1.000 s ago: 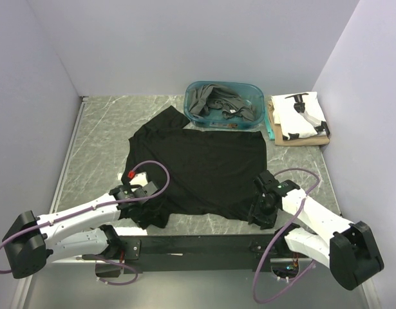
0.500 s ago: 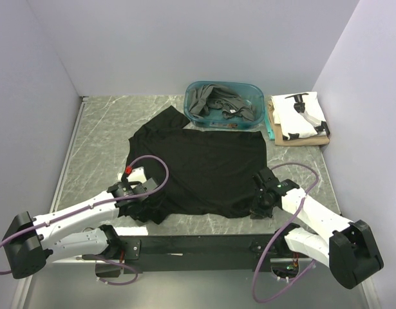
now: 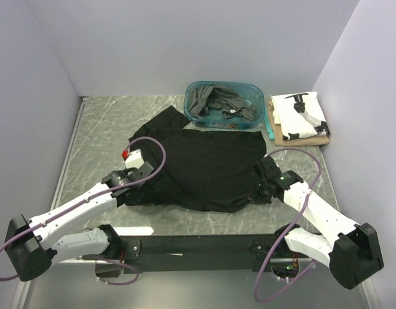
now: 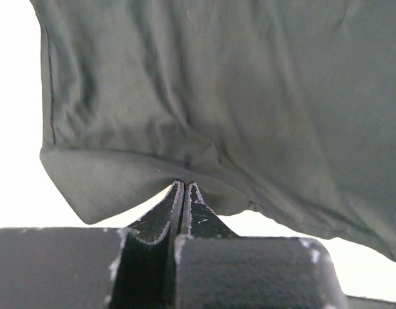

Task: Fold and stack the t-shirts
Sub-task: Fold the tshirt

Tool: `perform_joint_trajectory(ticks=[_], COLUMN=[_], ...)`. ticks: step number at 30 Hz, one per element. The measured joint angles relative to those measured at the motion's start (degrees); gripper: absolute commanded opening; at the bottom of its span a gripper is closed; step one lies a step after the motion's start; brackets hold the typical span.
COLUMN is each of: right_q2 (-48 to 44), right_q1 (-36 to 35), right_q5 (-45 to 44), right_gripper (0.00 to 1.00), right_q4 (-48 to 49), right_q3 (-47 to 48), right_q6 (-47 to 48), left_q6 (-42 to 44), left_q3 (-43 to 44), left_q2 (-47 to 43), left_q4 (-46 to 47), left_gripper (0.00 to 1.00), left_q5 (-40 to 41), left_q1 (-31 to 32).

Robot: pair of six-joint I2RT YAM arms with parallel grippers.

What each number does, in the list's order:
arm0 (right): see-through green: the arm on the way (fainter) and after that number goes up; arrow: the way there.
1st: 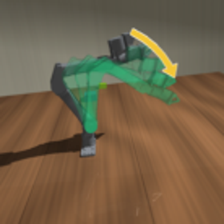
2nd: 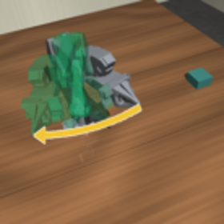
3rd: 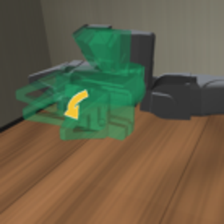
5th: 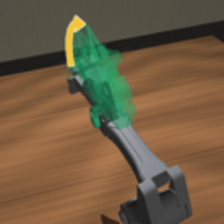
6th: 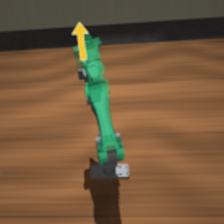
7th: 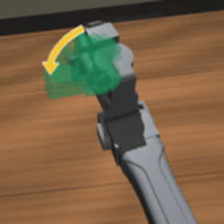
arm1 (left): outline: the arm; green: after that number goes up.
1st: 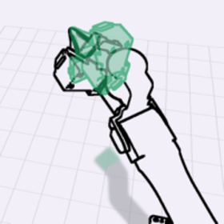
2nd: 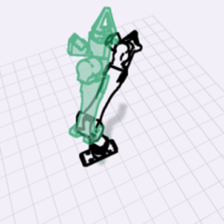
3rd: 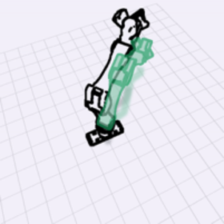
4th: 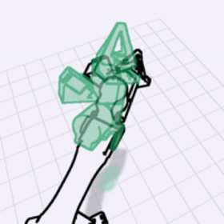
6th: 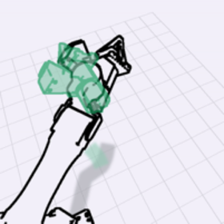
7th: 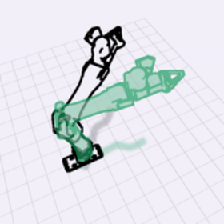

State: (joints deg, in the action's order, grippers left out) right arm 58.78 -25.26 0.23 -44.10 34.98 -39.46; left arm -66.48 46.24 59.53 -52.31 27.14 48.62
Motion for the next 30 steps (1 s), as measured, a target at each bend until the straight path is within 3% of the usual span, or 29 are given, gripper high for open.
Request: perform_joint_trajectory(ticks=[15,30], right_q2=[4.55,11.04], right_q1=[0.00,4.28], right_q5=[-2.67,-2.95], right_gripper=[0.00,0.00], right_q4=[2.08,6.43], right_q3=[5.73,10.05], right_q6=[2.54,5.03], left_q6=[13.64,19.71], left_q3=[5.60,9.31], left_q2=[7.39,14.03], left_q4=[12.24,19.63], left_gripper=[0.01,0.01], left_q5=[0.70,1.22], left_q1=[-9.70,-16.13])
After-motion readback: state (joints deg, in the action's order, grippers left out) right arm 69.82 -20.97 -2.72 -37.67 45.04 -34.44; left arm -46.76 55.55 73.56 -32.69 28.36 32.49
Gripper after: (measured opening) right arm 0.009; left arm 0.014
